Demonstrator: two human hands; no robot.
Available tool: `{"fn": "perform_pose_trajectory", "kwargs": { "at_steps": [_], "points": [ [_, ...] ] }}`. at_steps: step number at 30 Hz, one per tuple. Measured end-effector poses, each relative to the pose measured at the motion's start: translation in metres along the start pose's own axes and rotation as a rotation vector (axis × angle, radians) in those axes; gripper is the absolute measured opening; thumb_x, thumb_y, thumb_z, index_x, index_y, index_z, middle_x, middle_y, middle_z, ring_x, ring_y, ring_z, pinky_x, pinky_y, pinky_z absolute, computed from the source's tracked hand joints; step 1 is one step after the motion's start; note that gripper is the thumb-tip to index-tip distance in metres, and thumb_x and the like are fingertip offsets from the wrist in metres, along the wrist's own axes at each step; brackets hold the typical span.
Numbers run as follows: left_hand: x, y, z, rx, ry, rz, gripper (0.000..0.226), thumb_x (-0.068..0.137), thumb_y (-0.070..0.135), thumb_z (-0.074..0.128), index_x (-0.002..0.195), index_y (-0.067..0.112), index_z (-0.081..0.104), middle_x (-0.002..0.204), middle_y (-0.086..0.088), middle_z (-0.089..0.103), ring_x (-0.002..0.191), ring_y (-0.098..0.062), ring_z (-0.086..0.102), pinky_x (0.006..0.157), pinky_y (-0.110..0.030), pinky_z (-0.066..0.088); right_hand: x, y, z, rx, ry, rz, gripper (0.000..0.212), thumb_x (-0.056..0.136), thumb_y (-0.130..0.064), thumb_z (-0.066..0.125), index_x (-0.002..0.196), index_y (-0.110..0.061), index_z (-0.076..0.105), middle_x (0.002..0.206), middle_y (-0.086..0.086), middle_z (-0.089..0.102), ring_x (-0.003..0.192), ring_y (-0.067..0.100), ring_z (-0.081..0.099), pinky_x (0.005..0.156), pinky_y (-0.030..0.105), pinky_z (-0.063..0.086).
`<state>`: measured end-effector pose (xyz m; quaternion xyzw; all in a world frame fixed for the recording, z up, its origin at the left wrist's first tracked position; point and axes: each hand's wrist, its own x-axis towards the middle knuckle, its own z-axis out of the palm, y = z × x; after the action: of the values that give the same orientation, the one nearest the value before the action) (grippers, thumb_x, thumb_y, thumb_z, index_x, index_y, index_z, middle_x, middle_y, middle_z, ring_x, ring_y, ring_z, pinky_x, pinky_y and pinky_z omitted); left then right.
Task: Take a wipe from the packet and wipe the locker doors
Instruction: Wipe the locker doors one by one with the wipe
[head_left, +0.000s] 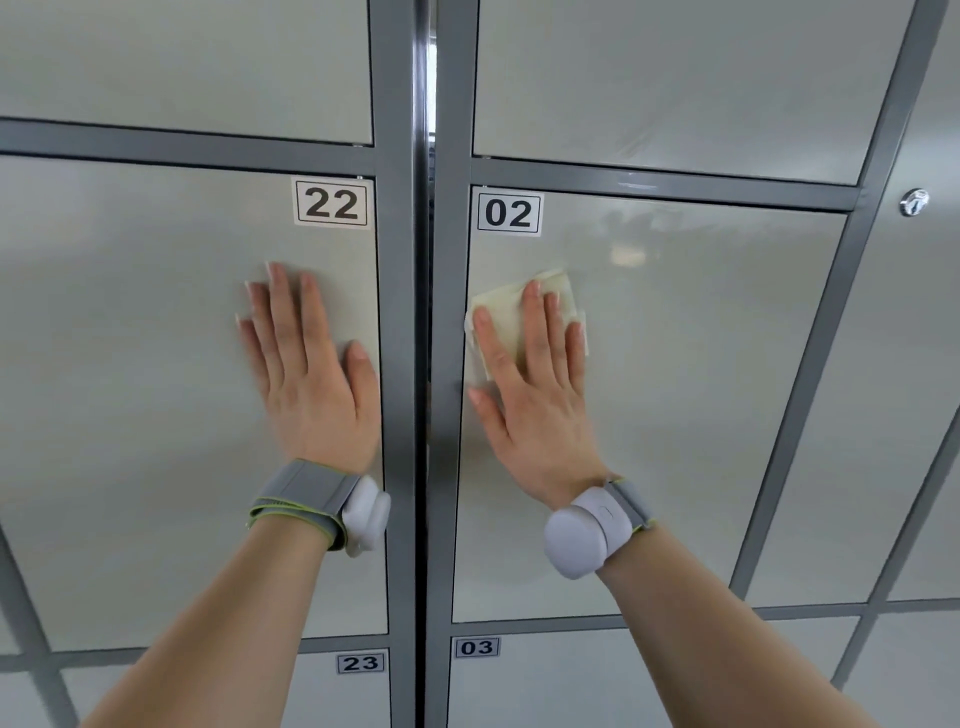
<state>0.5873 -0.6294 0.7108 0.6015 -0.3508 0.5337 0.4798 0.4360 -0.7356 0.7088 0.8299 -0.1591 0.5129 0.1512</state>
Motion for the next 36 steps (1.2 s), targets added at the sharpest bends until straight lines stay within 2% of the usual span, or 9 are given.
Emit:
{"fn": "perform_pose_trajectory", "kwargs": {
  "at_steps": [4, 10, 20, 28, 36],
  "points": [
    [-0.002, -0.003, 0.001, 0.03, 0.002, 0.033, 0.054, 0.092, 0.014, 0.037, 0.141, -0.009, 0.031, 0.147, -0.031, 0.027, 0.138, -0.042, 0.018, 0.117, -0.043, 0.005, 0.001, 0.0, -0.004, 0.006, -0.004, -0.027, 0.055, 0.096, -0.038, 0.034, 0.148, -0.021, 0.025, 0.155, 0.022, 0.008, 0.143, 0.034, 0.0, 0.116, 0.044, -0.004],
    [-0.004, -0.006, 0.0, 0.015, -0.02, 0.049, 0.054, 0.093, 0.015, 0.036, 0.141, -0.007, 0.03, 0.147, -0.031, 0.026, 0.138, -0.042, 0.017, 0.118, -0.042, 0.004, 0.034, -0.009, -0.01, 0.037, 0.051, 0.057, 0.057, 0.095, -0.04, 0.033, 0.148, -0.02, 0.026, 0.155, 0.023, 0.006, 0.143, 0.035, -0.001, 0.116, 0.047, -0.003],
    [-0.005, -0.007, -0.001, 0.027, -0.012, 0.083, 0.052, 0.093, 0.014, 0.035, 0.141, -0.007, 0.031, 0.146, -0.032, 0.028, 0.137, -0.044, 0.02, 0.117, -0.046, 0.007, -0.013, -0.005, -0.001, -0.021, -0.085, -0.132, 0.055, 0.095, -0.036, 0.037, 0.147, -0.024, 0.026, 0.156, 0.019, 0.009, 0.145, 0.034, 0.0, 0.118, 0.045, -0.004],
    [-0.004, -0.007, -0.005, 0.013, -0.068, 0.071, 0.055, 0.092, 0.014, 0.035, 0.142, -0.007, 0.027, 0.148, -0.032, 0.023, 0.139, -0.044, 0.015, 0.117, -0.043, 0.001, 0.024, -0.012, -0.007, 0.016, -0.003, -0.01, 0.058, 0.093, -0.038, 0.035, 0.148, -0.02, 0.028, 0.155, 0.024, 0.01, 0.143, 0.036, 0.002, 0.116, 0.046, -0.005],
    [-0.005, -0.005, -0.006, 0.016, -0.053, 0.068, 0.054, 0.093, 0.015, 0.034, 0.142, -0.007, 0.029, 0.148, -0.03, 0.024, 0.139, -0.043, 0.018, 0.118, -0.042, 0.002, -0.032, -0.013, 0.009, -0.066, -0.125, -0.155, 0.061, 0.091, -0.035, 0.042, 0.148, -0.023, 0.023, 0.156, 0.019, 0.009, 0.145, 0.033, 0.0, 0.118, 0.046, -0.001]
  ]
}}
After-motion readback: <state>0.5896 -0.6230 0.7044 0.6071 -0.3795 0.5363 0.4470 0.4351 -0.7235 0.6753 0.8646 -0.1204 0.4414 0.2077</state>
